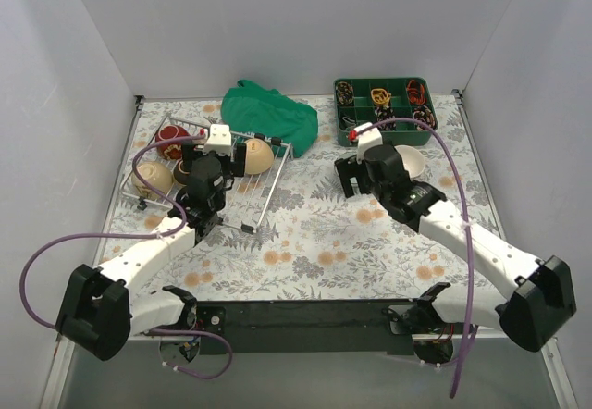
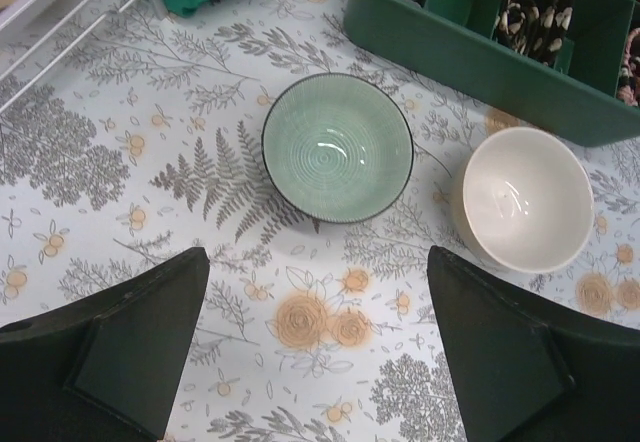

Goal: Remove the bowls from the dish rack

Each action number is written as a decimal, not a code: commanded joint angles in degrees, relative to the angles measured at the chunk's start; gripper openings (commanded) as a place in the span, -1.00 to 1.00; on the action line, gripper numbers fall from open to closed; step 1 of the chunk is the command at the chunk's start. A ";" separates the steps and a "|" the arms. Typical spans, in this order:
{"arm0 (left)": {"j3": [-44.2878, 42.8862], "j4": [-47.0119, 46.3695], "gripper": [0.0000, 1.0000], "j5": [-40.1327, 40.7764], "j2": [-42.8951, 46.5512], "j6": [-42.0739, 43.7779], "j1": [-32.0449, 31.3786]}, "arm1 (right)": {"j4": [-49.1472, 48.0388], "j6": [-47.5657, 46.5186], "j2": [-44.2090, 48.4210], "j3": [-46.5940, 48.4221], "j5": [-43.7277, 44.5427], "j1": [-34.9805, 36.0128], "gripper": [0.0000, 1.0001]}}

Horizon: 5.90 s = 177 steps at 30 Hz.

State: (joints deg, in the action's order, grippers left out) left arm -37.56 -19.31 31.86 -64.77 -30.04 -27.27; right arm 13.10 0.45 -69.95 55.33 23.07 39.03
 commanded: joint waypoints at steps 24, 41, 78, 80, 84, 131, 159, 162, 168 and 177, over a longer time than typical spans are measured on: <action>-10.07 11.30 0.97 15.17 -22.06 7.46 8.28 | -5.02 4.04 20.74 -16.31 -9.27 0.17 0.96; -14.64 23.35 0.97 8.66 -26.45 6.13 9.51 | -5.28 3.86 18.10 -16.57 -10.59 0.17 0.95; -19.48 33.90 0.71 17.45 -37.53 11.76 5.12 | -6.42 2.98 17.66 -17.10 -15.42 0.17 0.94; -19.66 34.51 0.62 17.80 -37.62 11.41 3.98 | -6.51 2.98 17.83 -17.10 -15.42 0.17 0.94; -20.27 36.53 0.37 17.63 -37.36 9.48 2.83 | -6.51 2.98 18.18 -17.10 -15.42 0.09 0.93; -36.09 48.58 -1.00 10.51 -22.50 -5.37 1.78 | -8.53 2.98 15.20 -14.46 -26.32 0.17 0.86; -25.04 34.10 -1.00 -31.23 -0.54 -39.72 1.95 | -32.96 17.12 0.62 -10.77 -36.96 0.09 0.86; -21.17 29.01 -1.00 -36.59 1.31 -44.64 1.87 | -37.07 20.20 -1.58 -10.59 -36.87 -0.18 0.86; -16.76 21.26 -1.00 -44.33 2.98 -50.37 1.87 | -44.82 28.27 -7.29 -10.60 -39.50 -1.49 0.84; -9.82 11.49 -1.00 -49.69 5.09 -57.84 1.78 | -51.16 33.83 -14.59 -8.58 -44.07 -2.81 0.79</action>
State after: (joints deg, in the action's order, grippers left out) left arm -48.36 2.63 -13.47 -63.64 -82.94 -25.34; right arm -31.92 30.89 -82.76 42.98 -18.48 36.49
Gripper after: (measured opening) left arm 0.686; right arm 0.899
